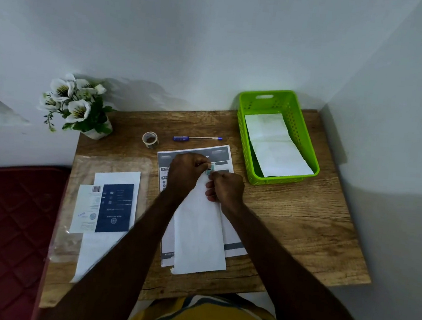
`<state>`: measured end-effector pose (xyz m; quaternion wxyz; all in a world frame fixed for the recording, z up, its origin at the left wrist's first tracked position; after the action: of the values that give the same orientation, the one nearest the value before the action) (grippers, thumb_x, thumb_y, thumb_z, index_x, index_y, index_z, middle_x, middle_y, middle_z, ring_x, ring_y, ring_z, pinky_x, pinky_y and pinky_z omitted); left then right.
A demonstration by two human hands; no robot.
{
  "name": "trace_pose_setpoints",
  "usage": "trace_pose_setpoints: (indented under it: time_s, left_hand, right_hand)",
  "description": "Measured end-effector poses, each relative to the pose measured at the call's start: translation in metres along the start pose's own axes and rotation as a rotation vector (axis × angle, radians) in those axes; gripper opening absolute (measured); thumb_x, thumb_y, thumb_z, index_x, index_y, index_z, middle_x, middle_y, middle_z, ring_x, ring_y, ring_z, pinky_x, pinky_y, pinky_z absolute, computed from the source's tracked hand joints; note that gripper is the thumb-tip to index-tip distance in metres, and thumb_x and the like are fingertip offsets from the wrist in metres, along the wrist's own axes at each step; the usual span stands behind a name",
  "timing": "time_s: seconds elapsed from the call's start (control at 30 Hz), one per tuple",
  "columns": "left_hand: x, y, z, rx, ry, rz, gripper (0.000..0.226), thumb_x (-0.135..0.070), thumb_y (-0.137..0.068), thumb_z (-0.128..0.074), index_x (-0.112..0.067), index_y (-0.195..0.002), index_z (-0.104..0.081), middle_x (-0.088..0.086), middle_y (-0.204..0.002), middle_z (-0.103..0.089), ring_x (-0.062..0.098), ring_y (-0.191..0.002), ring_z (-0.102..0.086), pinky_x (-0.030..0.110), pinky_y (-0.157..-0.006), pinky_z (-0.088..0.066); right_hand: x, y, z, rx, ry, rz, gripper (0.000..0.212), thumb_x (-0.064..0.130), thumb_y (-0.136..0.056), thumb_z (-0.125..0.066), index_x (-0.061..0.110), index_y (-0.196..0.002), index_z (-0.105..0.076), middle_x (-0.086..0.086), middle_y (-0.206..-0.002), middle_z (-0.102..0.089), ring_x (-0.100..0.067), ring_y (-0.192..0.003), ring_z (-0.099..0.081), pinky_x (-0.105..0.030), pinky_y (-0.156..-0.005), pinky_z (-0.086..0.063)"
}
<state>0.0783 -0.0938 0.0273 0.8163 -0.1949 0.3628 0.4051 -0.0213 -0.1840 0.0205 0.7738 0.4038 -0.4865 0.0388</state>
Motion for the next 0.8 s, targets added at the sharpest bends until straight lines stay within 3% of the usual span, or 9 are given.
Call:
trace_pose_setpoints:
  time_s: [0.27,0.4,0.8]
  left_hand:
    - [-0.002,0.003,-0.004,-0.021,-0.028,-0.003,0.015,-0.017,-0.093,-0.073,-0.01,-0.104,-0.08,0.005,-0.104,-0.079,0.016,-0.098,-0.071,0.034,-0.096,-0.053]
    - [-0.002,0.004,-0.006,-0.028,-0.044,-0.002,0.016,-0.018,-0.093,-0.073,-0.01,-0.105,-0.08,0.005,-0.105,-0.078,0.017,-0.099,-0.07,0.029,-0.094,-0.049]
    - [-0.002,0.003,-0.011,-0.034,-0.116,-0.023,0.012,-0.023,-0.091,-0.074,-0.015,-0.096,-0.081,0.003,-0.096,-0.078,0.021,-0.092,-0.069,0.042,-0.088,-0.055]
  right_hand:
    - [-0.002,-0.002,-0.002,-0.038,0.005,0.006,0.019,0.017,-0.096,-0.069,-0.001,-0.094,-0.072,-0.012,-0.069,-0.072,-0.015,-0.04,-0.061,-0.025,-0.041,-0.052]
    - [-0.001,-0.002,-0.002,-0.05,0.002,0.008,0.019,0.018,-0.095,-0.07,-0.002,-0.093,-0.072,-0.013,-0.069,-0.073,-0.016,-0.04,-0.061,-0.026,-0.041,-0.053]
    - [0.001,-0.003,-0.002,-0.037,-0.049,-0.035,0.019,0.013,-0.091,-0.072,-0.004,-0.084,-0.071,-0.021,-0.071,-0.072,-0.021,-0.039,-0.058,-0.029,-0.042,-0.052]
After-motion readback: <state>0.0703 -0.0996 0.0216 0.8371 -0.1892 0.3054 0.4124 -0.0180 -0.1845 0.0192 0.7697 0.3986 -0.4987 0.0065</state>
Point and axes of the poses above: each hand's wrist, its own y-axis away from the middle knuckle, its own z-axis out of the back of the hand, x = y × z, the point moved 2 cm from there along -y, towards the middle knuckle
